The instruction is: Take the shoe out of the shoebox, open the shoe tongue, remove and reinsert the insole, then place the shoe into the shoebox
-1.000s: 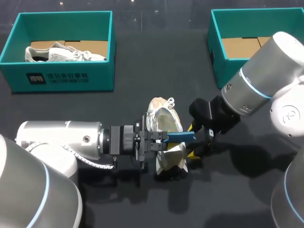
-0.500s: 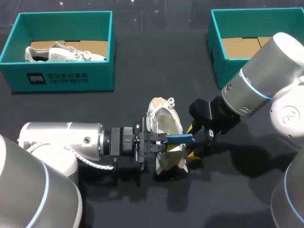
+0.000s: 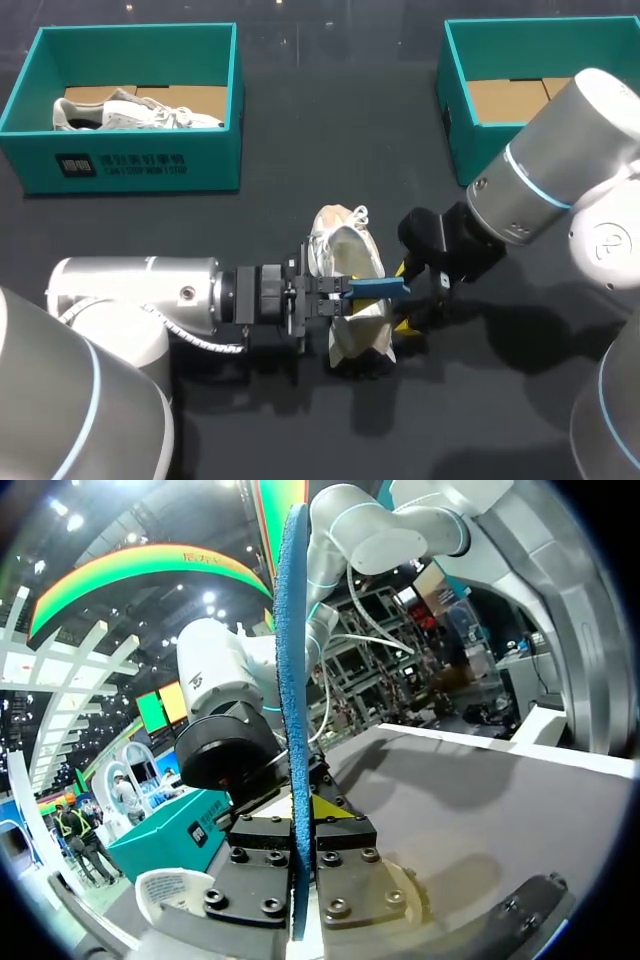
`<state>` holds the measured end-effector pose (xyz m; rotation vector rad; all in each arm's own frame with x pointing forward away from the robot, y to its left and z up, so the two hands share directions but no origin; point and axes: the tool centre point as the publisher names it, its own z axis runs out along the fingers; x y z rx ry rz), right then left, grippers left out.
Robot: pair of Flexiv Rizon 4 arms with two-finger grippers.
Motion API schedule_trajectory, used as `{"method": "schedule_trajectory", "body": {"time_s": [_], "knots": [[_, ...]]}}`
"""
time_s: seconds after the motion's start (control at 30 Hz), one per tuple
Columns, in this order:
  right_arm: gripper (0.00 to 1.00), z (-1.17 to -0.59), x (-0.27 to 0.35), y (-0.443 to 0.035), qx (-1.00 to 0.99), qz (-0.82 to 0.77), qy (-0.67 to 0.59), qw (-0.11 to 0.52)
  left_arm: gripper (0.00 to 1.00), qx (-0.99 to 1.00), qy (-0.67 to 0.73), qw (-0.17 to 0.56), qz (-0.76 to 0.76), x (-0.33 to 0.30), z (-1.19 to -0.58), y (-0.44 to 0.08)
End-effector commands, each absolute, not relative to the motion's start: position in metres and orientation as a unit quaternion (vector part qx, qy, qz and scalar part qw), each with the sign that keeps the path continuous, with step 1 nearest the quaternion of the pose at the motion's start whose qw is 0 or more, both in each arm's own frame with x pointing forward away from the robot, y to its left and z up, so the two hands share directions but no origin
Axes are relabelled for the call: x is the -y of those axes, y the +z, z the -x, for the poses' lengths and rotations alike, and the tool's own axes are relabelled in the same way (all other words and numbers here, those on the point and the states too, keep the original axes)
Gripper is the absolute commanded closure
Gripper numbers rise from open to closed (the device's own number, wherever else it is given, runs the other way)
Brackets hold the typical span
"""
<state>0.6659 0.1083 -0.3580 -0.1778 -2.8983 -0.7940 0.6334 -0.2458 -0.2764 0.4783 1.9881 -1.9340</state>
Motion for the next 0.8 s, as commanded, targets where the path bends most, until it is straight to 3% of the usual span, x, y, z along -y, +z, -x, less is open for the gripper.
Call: {"method": "schedule_trajectory", "body": {"time_s": [0.03,0.8], "knots": [[0.00,-0.665,-0.109,-0.359,0.961,0.060,-0.262,0.064,1.00,-0.697,-0.678,0.164,-0.167,0.251,-0.637,-0.280],[0.00,-0.665,-0.109,-0.359,0.961,0.060,-0.262,0.064,1.00,-0.713,-0.665,0.159,-0.155,0.235,-0.640,-0.294]]}}
